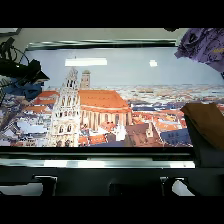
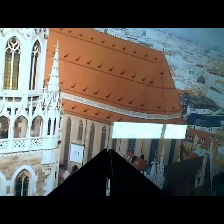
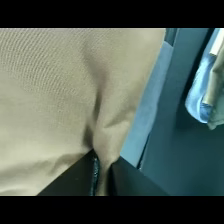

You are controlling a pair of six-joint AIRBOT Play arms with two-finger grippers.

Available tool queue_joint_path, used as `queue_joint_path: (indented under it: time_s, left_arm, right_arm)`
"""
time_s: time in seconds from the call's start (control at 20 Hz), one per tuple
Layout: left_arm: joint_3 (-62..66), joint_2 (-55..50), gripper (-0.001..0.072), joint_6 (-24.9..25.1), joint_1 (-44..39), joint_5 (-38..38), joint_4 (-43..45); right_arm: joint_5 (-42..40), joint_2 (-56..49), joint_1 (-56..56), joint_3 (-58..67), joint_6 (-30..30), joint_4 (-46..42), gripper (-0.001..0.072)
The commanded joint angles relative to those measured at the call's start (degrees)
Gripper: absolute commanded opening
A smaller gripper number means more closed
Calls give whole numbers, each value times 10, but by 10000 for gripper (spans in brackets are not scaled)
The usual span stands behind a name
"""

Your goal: Fold the clothes and pants, and hang the long-sleeved shirts on hangers.

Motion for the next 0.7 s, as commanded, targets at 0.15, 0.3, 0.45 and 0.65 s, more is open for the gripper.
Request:
queue_joint_path:
  time_s: [0.15, 0.3, 0.45, 0.65]
  left_arm:
    - [0, 0, 17, 2, 0, -1, 0]
    - [0, 0, 17, 2, 0, -1, 0]
    - [0, 0, 18, 2, 0, -1, 0]
    - [0, 0, 17, 2, 0, -1, 0]
  right_arm:
    - [-33, 1, 0, -81, 4, -36, 31]
    - [-41, 1, 0, -113, 8, -47, 31]
    - [-50, 1, 0, -139, 19, -62, 31]
    - [-62, 1, 0, -153, 19, -72, 32]
